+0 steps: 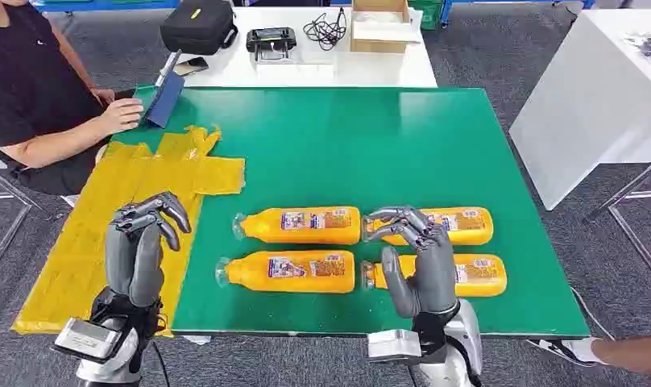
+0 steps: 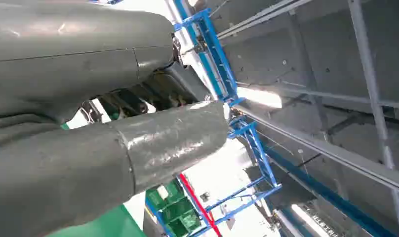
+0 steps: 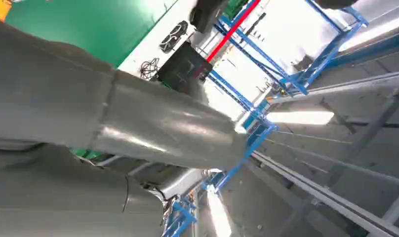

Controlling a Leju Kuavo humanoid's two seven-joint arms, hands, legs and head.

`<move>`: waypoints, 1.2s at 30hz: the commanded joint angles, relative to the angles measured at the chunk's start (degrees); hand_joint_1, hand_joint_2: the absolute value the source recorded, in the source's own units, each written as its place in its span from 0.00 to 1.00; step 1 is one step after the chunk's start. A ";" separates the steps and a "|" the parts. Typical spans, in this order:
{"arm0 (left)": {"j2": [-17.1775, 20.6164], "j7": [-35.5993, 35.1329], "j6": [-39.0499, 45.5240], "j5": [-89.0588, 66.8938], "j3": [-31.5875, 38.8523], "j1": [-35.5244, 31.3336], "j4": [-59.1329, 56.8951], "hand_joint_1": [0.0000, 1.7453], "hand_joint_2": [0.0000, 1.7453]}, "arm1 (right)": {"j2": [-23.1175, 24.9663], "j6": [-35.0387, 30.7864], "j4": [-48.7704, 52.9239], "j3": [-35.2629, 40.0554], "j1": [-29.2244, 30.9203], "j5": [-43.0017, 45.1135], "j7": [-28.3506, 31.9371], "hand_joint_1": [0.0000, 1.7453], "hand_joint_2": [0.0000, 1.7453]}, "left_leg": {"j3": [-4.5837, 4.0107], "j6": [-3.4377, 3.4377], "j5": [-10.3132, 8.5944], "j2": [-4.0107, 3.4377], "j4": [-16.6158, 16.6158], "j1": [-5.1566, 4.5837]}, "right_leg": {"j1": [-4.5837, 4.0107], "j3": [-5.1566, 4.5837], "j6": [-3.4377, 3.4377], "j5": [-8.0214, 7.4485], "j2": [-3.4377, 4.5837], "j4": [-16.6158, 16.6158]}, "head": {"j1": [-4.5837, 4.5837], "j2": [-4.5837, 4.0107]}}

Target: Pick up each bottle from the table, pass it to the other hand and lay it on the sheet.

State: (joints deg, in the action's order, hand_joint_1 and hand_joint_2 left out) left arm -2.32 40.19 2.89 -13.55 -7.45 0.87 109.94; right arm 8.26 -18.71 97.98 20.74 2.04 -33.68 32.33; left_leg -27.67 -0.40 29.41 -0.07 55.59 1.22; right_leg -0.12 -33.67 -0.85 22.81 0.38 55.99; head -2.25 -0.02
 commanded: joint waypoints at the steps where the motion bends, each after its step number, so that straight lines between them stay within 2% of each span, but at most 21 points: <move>1: -12.71 -0.19 6.81 11.08 -2.27 16.35 0.34 1.00 0.00 | -1.44 4.11 0.49 1.63 -15.24 29.65 7.67 1.00 0.00 | 0.16 0.08 0.02 -0.01 -0.10 -0.03 | 0.01 0.13 -0.03 0.02 -0.01 -0.08 | 0.00 0.00; 7: -12.71 -0.19 6.81 11.08 -2.27 16.35 0.34 1.00 0.00 | -1.44 4.11 0.49 1.63 -15.24 29.65 7.67 1.00 0.00 | 0.59 0.14 0.14 0.08 -0.41 -0.03 | 0.02 0.57 -0.10 0.16 -0.10 -0.37 | -0.07 0.00; 8: -12.48 -0.19 7.10 11.71 -2.58 16.22 -0.38 0.51 0.00 | -1.53 3.59 0.36 1.85 -14.99 29.85 7.67 1.00 0.00 | 0.46 0.10 0.28 0.06 -0.20 -0.04 | 0.02 0.40 -0.07 0.23 -0.08 -0.19 | 0.00 0.00; 9: -13.04 -0.19 4.72 13.32 -1.35 15.87 -1.52 0.00 0.00 | -1.18 3.27 0.20 1.84 -14.83 29.45 7.67 0.50 0.00 | 0.17 0.09 0.27 0.08 -0.04 -0.02 | 0.00 0.13 -0.20 0.29 -0.09 -0.07 | 0.02 0.00; 10: -13.19 -0.19 4.24 13.45 -1.03 15.83 -1.96 0.00 0.00 | -1.11 3.06 0.13 1.90 -14.67 29.07 7.67 0.01 0.00 | 0.22 0.15 0.31 0.17 -0.10 -0.06 | 0.03 0.22 -0.24 0.36 -0.17 -0.09 | 0.04 0.00; 11: -12.01 -0.19 3.30 14.94 0.81 15.90 -4.34 0.00 0.00 | -0.74 3.14 0.33 0.64 -14.61 28.13 7.67 0.00 0.00 | 0.19 0.12 0.27 0.05 -0.17 -0.10 | 0.07 0.11 -0.21 0.31 -0.03 -0.10 | -0.02 0.00; 12: -12.88 -0.19 3.52 15.43 -0.75 15.06 -7.88 0.00 0.00 | 0.30 2.83 -0.70 1.50 -13.72 28.56 7.67 0.00 0.00 | 0.09 0.08 0.26 -0.02 -0.15 -0.08 | 0.08 0.01 -0.18 0.24 0.05 -0.11 | -0.02 0.00; 13: -16.78 -0.19 -1.98 16.82 4.48 15.33 -10.51 0.00 0.00 | 1.01 7.96 -1.29 0.17 -13.89 31.97 7.67 0.00 0.00 | 0.26 0.15 0.37 -0.10 -0.23 -0.09 | 0.09 0.19 -0.18 0.28 0.10 -0.16 | 0.00 0.00; 14: -17.68 -0.19 -1.47 16.53 6.23 15.12 -8.39 0.00 0.00 | 1.61 8.19 -0.64 -0.50 -14.14 31.30 7.67 0.00 0.00 | 0.22 0.15 0.39 -0.09 -0.21 -0.08 | 0.09 0.14 -0.17 0.23 0.12 -0.16 | 0.00 0.00; 20: -17.58 -0.19 2.96 12.36 5.81 16.54 -9.07 0.00 0.00 | 2.65 5.50 -11.38 0.82 -12.46 22.84 7.67 0.00 0.00 | 0.33 0.15 0.39 -0.14 -0.27 -0.03 | 0.03 0.23 -0.16 0.20 0.19 -0.24 | 0.00 0.00; 21: -17.10 -0.19 4.49 10.93 5.29 16.45 -9.78 0.00 0.00 | 1.73 3.58 -13.14 2.53 -11.06 16.91 4.64 0.00 1.00 | 0.43 0.17 0.39 -0.13 -0.34 -0.05 | 0.05 0.32 -0.17 0.22 0.17 -0.28 | -0.02 0.00; 22: -16.77 -0.19 5.24 10.50 4.94 16.58 -9.96 0.00 0.00 | 1.16 2.67 -13.86 3.04 -10.53 14.69 3.82 0.00 1.00 | 0.33 0.15 0.38 -0.14 -0.26 -0.03 | 0.03 0.22 -0.16 0.20 0.19 -0.22 | -0.02 0.00; 23: -14.31 -0.19 4.08 12.89 6.31 17.55 -9.46 0.00 0.00 | 0.89 1.65 -14.64 3.29 -10.06 12.07 2.34 0.00 1.00 | 0.31 0.16 0.37 -0.11 -0.26 -0.03 | 0.04 0.21 -0.17 0.19 0.16 -0.23 | -0.02 0.00; 24: -16.12 -0.19 5.96 10.60 4.81 16.79 -10.67 0.00 0.00 | 0.57 1.07 -15.42 3.34 -9.42 10.71 1.23 0.00 1.00 | 0.28 0.13 0.37 -0.18 -0.24 -0.03 | 0.03 0.15 -0.16 0.18 0.24 -0.19 | 0.00 0.00; 25: -16.12 -0.19 5.96 10.60 4.81 16.79 -10.67 0.00 0.00 | 0.57 1.07 -15.42 3.34 -9.42 10.71 1.23 0.00 1.00 | 0.41 0.16 0.39 -0.22 -0.32 -0.02 | 0.02 0.26 -0.17 0.19 0.28 -0.26 | -0.02 0.00; 26: -16.25 -0.19 9.14 9.32 4.58 16.62 -11.54 0.00 0.00 | -0.33 -2.62 -16.95 4.32 -8.00 3.83 -2.45 0.00 1.00 | 0.28 0.16 0.37 -0.16 -0.24 -0.02 | 0.03 0.19 -0.18 0.18 0.22 -0.20 | -0.02 0.00; 28: -16.14 -0.19 11.56 8.90 4.31 15.77 -13.60 0.00 0.00 | -2.00 -3.71 -17.70 6.93 -5.28 -3.20 -4.47 0.00 1.00 | 0.63 0.26 0.39 -0.16 -0.45 -0.04 | 0.03 0.52 -0.23 0.20 0.19 -0.40 | -0.02 0.00; 29: -15.47 -0.19 11.90 8.69 3.29 15.50 -12.35 0.00 0.00 | -2.31 -3.01 -17.60 7.72 -4.36 -3.90 -4.90 0.00 1.00 | 0.20 0.16 0.34 -0.09 -0.19 -0.04 | 0.04 0.14 -0.19 0.17 0.15 -0.18 | 0.00 0.00; 32: -15.33 -0.19 11.71 8.82 2.74 15.50 -11.50 0.00 0.00 | -2.11 -2.19 -17.52 8.10 -3.03 -4.33 -5.58 0.00 1.00 | 0.26 0.18 0.37 -0.21 -0.19 -0.04 | 0.05 0.18 -0.19 0.17 0.27 -0.17 | -0.02 0.00; 33: -15.04 -0.19 9.13 11.49 2.36 15.63 -8.71 0.00 0.00 | -3.23 -0.27 -18.19 10.02 -0.57 -5.52 -6.54 0.00 1.00 | 0.20 0.15 0.35 -0.16 -0.15 -0.02 | 0.02 0.14 -0.17 0.19 0.18 -0.15 | 0.00 0.00; 36: -14.12 -0.19 9.54 10.33 1.03 15.45 -9.91 0.00 0.00 | -4.18 2.19 -21.98 12.50 5.68 -7.65 -11.03 0.00 1.00 | 0.27 0.18 0.37 -0.21 -0.14 -0.06 | 0.04 0.17 -0.19 0.18 0.24 -0.14 | 0.00 0.00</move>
State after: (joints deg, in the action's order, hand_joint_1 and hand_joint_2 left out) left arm -18.21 40.13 13.92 -4.48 -3.96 17.76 102.20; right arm 8.79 -20.86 85.79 26.36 -5.63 -38.24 27.15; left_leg -27.68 -0.32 29.76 -0.12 55.58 1.21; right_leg -0.10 -33.67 -0.99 23.01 0.51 55.98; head -2.25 -0.02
